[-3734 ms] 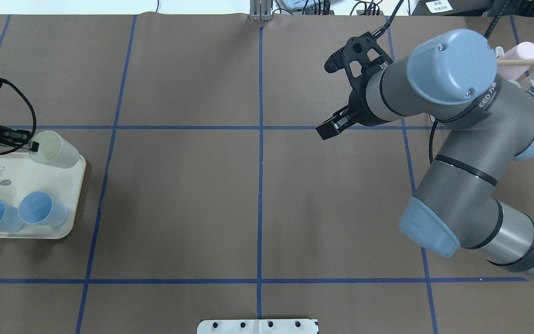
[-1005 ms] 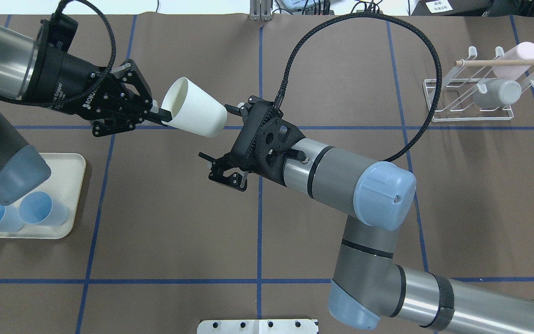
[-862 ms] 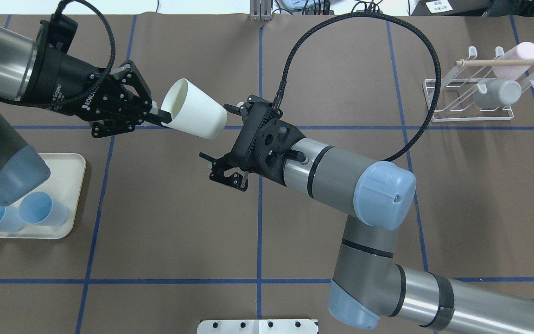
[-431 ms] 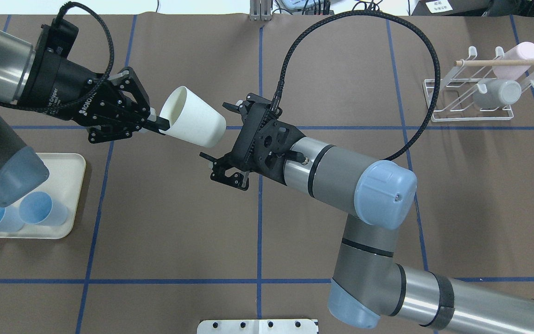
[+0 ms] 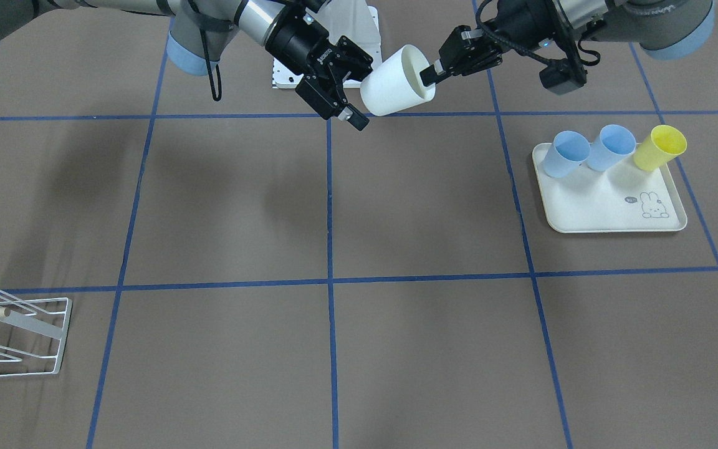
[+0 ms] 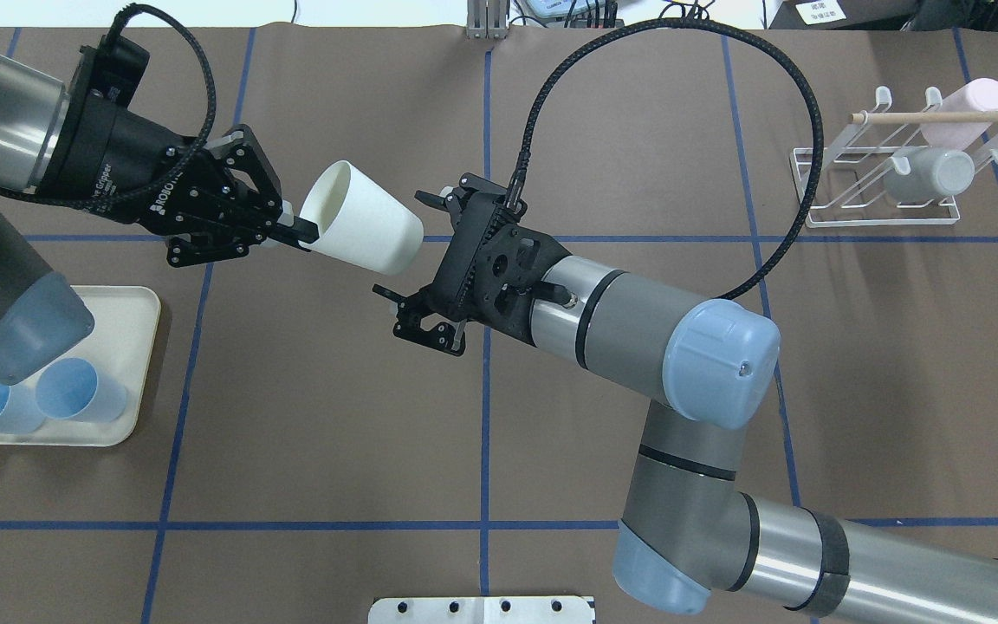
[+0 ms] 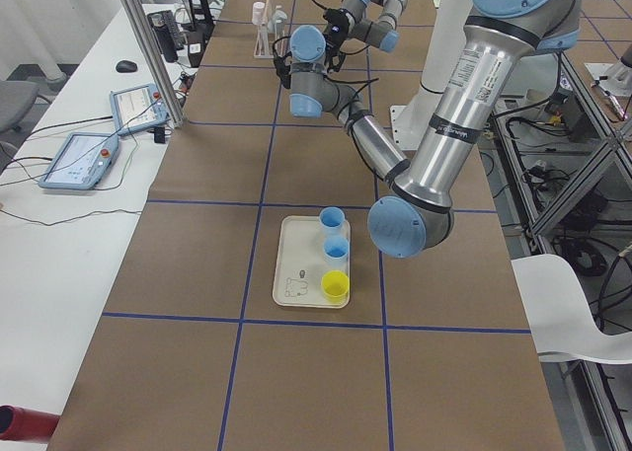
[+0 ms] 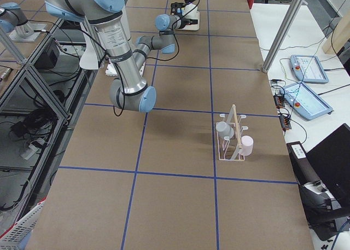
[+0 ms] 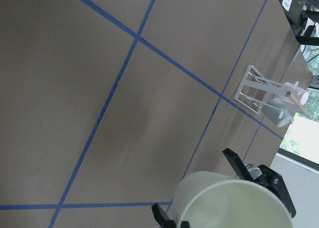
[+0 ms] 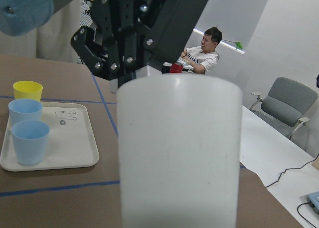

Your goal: Transfer IKEA cup to right arm and place on rack

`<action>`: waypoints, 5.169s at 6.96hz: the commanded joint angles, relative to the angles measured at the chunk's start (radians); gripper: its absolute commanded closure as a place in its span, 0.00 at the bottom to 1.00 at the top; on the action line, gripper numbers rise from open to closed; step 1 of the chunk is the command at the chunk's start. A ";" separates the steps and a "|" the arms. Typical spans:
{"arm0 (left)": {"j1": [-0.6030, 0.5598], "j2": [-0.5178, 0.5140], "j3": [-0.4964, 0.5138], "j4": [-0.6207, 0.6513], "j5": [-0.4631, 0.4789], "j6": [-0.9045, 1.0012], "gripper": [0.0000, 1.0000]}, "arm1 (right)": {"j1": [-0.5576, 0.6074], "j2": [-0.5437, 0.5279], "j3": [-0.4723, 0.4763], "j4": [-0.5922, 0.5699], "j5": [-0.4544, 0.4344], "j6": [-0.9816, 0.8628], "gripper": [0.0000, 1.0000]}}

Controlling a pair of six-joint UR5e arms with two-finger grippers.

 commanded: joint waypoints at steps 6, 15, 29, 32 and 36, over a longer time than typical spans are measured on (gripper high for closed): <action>0.015 -0.007 0.017 0.003 0.011 0.001 1.00 | 0.000 0.002 0.007 0.000 -0.003 -0.002 0.01; -0.004 -0.033 0.030 0.014 0.009 0.093 0.00 | 0.009 -0.006 0.017 -0.011 -0.013 -0.001 0.59; -0.403 0.339 0.289 0.239 0.014 1.500 0.00 | 0.596 -0.050 0.060 -1.065 -0.071 -1.117 0.86; -0.402 0.341 0.289 0.238 0.014 1.488 0.00 | 0.666 -0.104 -0.063 -0.954 -0.107 -1.382 0.87; -0.402 0.344 0.283 0.235 0.012 1.483 0.00 | 0.695 -0.256 -0.244 -0.547 -0.145 -1.576 0.80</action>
